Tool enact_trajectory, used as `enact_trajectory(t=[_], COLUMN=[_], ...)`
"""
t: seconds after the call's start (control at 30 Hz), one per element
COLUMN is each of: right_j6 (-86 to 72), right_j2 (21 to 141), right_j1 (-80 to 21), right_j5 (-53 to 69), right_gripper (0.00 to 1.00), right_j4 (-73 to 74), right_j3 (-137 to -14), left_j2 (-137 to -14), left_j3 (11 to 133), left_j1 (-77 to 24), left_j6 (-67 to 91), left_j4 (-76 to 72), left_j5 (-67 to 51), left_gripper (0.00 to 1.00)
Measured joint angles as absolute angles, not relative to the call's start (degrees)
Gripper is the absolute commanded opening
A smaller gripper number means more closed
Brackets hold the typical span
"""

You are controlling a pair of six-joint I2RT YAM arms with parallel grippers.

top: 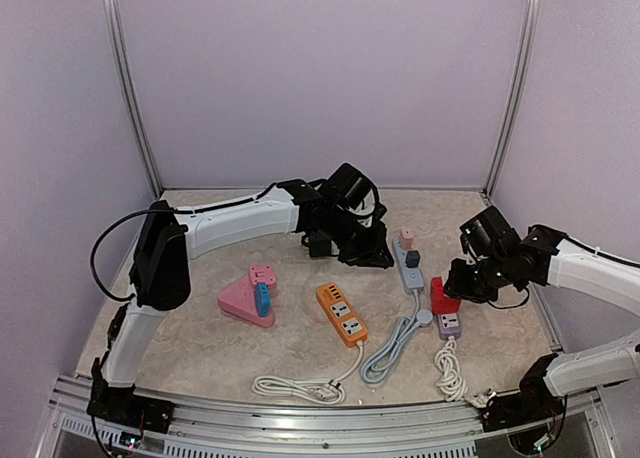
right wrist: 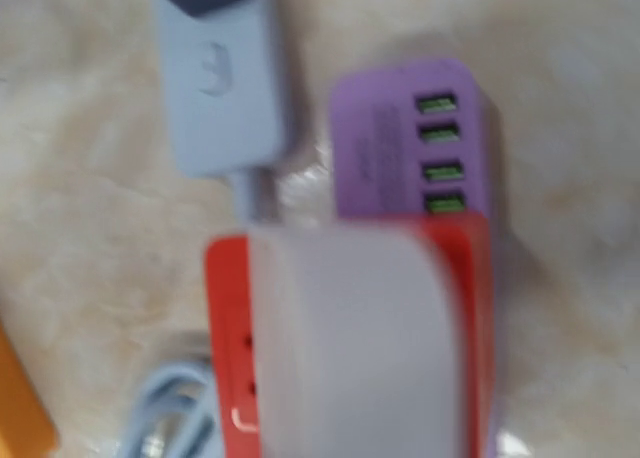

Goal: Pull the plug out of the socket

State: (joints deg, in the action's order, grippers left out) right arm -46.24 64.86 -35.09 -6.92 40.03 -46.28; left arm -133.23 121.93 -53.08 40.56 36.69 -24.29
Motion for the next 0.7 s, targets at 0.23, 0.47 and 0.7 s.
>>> enact_trajectory(t=[0.23,0.47,0.7], right_j6=[-47.6,-48.8,-50.0], right_j2=[64.8,62.4,61.3], right_j1=[-35.0,-34.6,-31.8], right_j5=[-9.4,-12.9,-14.2], right_gripper=[0.61,0.67,0.60], right_j4=[45.7,47.6,47.2], right_j3=[-47.4,-49.9,-49.5], left_j2=[-139.2,-143.9,-146.9], left_j3=[129.8,137.3,138.4], left_j1=[-54.8,-56.8,-58.5], left_j6=[39.6,37.9,36.8], left_j4=[34.6,31.3,27.5], left_j5=[-26.3,-28.0,-30.4], left_gripper=[0.14,0.18,0.18])
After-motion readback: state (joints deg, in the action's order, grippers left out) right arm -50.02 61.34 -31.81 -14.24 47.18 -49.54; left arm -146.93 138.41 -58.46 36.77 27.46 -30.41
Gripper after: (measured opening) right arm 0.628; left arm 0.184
